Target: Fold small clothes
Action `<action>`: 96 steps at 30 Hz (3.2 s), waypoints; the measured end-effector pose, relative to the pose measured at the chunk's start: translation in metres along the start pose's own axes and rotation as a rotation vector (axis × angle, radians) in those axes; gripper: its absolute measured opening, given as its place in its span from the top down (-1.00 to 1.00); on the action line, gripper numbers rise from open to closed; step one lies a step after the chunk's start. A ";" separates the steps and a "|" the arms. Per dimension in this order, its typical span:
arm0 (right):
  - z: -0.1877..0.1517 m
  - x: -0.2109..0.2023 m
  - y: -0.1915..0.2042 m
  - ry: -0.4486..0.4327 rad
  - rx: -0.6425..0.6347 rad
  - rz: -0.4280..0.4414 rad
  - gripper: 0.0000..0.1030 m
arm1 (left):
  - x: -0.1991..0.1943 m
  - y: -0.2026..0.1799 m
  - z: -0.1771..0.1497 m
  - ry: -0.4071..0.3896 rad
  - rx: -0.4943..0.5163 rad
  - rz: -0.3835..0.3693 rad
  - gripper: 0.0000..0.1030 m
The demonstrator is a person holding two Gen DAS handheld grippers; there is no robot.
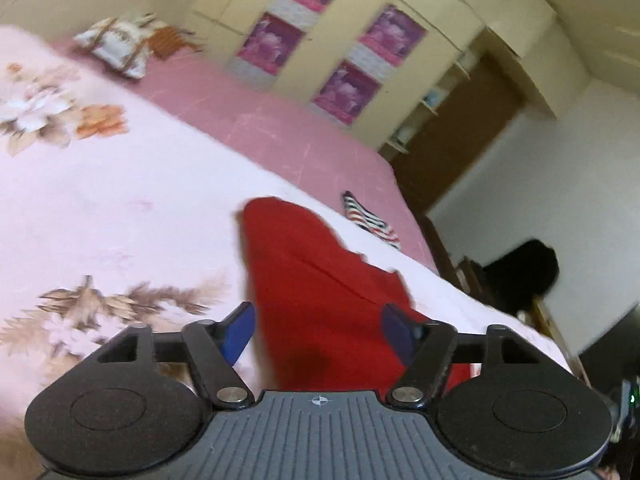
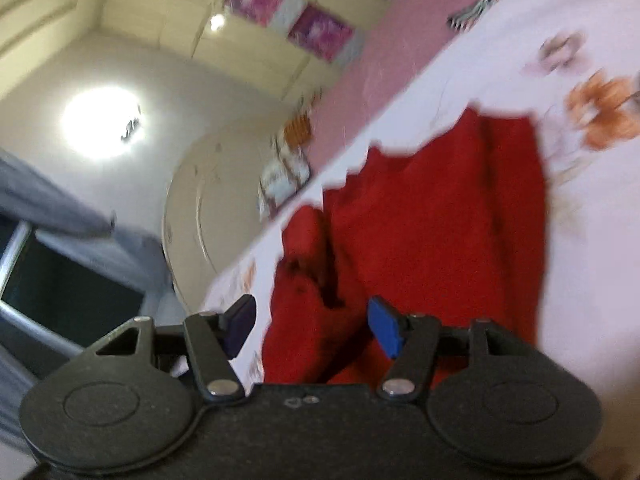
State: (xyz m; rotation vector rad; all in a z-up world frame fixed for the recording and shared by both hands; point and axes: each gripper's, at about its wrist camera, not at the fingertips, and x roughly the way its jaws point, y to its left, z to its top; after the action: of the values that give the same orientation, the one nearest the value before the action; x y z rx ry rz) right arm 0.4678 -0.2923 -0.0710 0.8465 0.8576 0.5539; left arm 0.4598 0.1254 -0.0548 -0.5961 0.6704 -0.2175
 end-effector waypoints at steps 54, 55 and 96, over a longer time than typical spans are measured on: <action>-0.025 -0.087 -0.015 -0.095 0.012 -0.063 -0.15 | 0.089 -0.067 -0.033 0.308 0.254 -0.040 -0.34; -0.022 -0.080 -0.014 -0.072 0.006 -0.079 -0.13 | 0.089 -0.067 -0.033 0.308 0.254 -0.041 -0.34; -0.053 -0.031 0.098 -0.002 -0.617 -0.407 0.65 | 0.077 -0.054 -0.037 0.311 0.164 -0.102 -0.34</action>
State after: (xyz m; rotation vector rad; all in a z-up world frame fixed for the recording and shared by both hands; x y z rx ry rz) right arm 0.3970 -0.2377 0.0035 0.1030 0.7666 0.4191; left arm 0.4957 0.0366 -0.0866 -0.4428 0.9135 -0.4628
